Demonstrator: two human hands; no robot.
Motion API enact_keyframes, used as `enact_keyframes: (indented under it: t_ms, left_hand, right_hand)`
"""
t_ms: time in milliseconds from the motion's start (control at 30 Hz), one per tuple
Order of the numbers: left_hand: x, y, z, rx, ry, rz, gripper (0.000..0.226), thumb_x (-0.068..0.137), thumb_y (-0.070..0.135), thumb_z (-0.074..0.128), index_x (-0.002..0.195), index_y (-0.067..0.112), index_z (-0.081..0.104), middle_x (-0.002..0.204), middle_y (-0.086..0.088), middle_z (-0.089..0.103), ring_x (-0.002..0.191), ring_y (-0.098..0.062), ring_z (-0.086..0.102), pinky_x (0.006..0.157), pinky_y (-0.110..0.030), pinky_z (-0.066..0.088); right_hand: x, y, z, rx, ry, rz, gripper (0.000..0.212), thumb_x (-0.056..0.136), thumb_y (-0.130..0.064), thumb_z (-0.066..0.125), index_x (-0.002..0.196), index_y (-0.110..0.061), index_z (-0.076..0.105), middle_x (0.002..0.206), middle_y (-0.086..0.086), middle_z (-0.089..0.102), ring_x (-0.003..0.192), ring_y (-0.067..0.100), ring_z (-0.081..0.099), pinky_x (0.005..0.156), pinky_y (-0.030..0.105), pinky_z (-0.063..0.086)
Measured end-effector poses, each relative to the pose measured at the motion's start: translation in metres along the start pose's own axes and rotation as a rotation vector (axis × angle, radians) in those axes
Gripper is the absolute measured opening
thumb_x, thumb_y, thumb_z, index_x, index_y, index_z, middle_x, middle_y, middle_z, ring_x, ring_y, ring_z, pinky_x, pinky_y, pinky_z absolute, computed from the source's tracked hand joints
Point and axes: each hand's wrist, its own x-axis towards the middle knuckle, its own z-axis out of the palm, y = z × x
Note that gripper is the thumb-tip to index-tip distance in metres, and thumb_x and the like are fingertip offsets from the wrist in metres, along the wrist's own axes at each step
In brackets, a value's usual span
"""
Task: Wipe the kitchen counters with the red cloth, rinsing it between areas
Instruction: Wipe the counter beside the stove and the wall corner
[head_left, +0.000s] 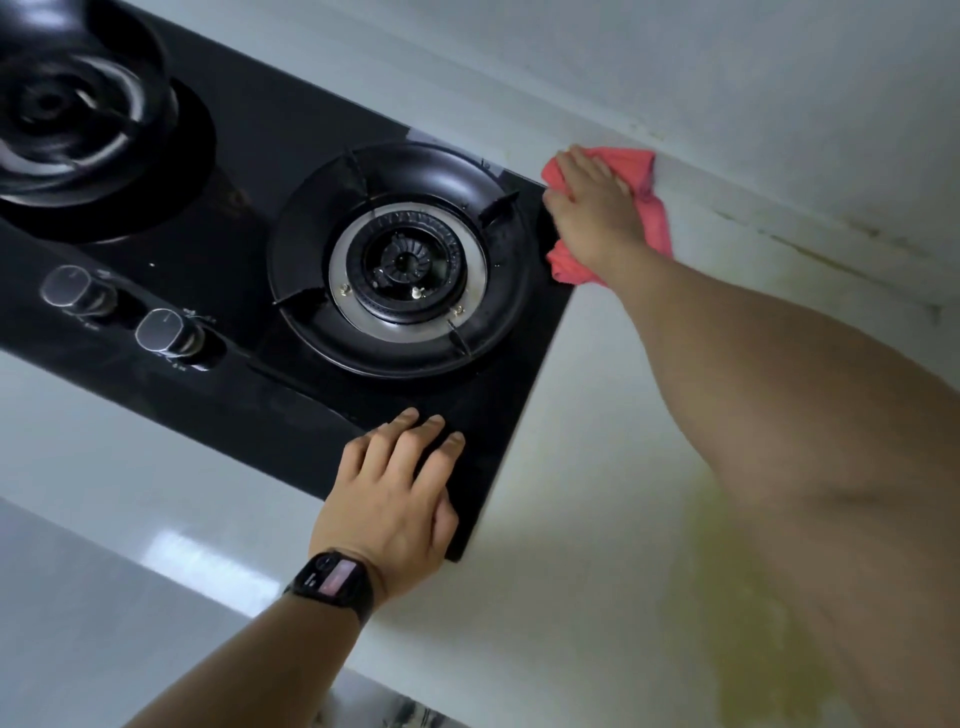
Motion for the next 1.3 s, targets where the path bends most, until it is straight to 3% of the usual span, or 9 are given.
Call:
enact_keyframes:
  t_ms: [267, 500, 633, 867, 1100, 1300]
  left_hand:
    - [0.001, -0.001, 0.003, 0.017, 0.040, 0.006, 0.053, 0.090, 0.033, 0.047, 0.137, 0.013, 0.062, 0.139, -0.011, 0.060, 0.136, -0.038, 0.050, 0.100, -0.049, 0.041]
    - [0.002, -0.004, 0.004, 0.003, 0.085, 0.014, 0.052, 0.090, 0.033, 0.046, 0.135, 0.013, 0.064, 0.136, -0.011, 0.061, 0.133, -0.037, 0.052, 0.097, -0.049, 0.042]
    - [0.001, -0.002, 0.002, -0.008, 0.080, -0.001, 0.052, 0.090, 0.033, 0.045, 0.135, 0.014, 0.063, 0.137, -0.011, 0.061, 0.134, -0.037, 0.052, 0.097, -0.050, 0.043]
    - [-0.001, -0.001, 0.001, -0.014, 0.083, -0.008, 0.051, 0.092, 0.032, 0.045, 0.136, 0.014, 0.062, 0.136, -0.011, 0.060, 0.135, -0.037, 0.051, 0.099, -0.049, 0.042]
    - [-0.002, 0.000, -0.003, -0.012, 0.047, -0.022, 0.051, 0.092, 0.033, 0.045, 0.137, 0.014, 0.059, 0.138, -0.010, 0.058, 0.135, -0.036, 0.048, 0.100, -0.049, 0.041]
    - [-0.003, 0.001, -0.007, -0.003, -0.002, -0.032, 0.052, 0.092, 0.034, 0.047, 0.139, 0.016, 0.058, 0.139, -0.010, 0.058, 0.136, -0.036, 0.048, 0.101, -0.049, 0.040]
  right_hand:
    - [0.006, -0.012, 0.000, -0.120, -0.039, -0.136, 0.059, 0.110, -0.041, 0.021, 0.165, -0.018, 0.019, 0.173, 0.001, 0.012, 0.160, 0.022, 0.008, 0.129, 0.038, 0.003]
    - [-0.008, -0.002, 0.006, 0.034, 0.084, 0.040, 0.056, 0.109, -0.044, 0.019, 0.161, -0.030, 0.033, 0.170, -0.008, 0.023, 0.157, 0.011, 0.016, 0.129, 0.034, 0.007]
    - [-0.040, 0.011, 0.009, 0.000, 0.121, 0.156, 0.057, 0.107, -0.046, 0.009, 0.163, -0.043, 0.019, 0.172, -0.013, 0.015, 0.158, 0.009, 0.009, 0.129, 0.039, 0.002]
    - [-0.086, 0.014, 0.018, -0.092, 0.027, -0.151, 0.053, 0.112, -0.037, 0.020, 0.164, -0.034, 0.020, 0.172, -0.013, 0.013, 0.160, 0.017, 0.004, 0.130, 0.040, 0.002]
    - [-0.175, -0.012, 0.045, -0.081, 0.033, -0.226, 0.054, 0.108, -0.034, 0.024, 0.161, -0.030, 0.034, 0.169, -0.010, 0.027, 0.159, 0.019, 0.014, 0.129, 0.039, 0.010]
    - [-0.229, -0.020, 0.063, -0.139, 0.021, -0.215, 0.054, 0.109, -0.039, 0.019, 0.162, -0.035, 0.026, 0.170, -0.016, 0.020, 0.158, 0.010, 0.009, 0.129, 0.037, 0.010]
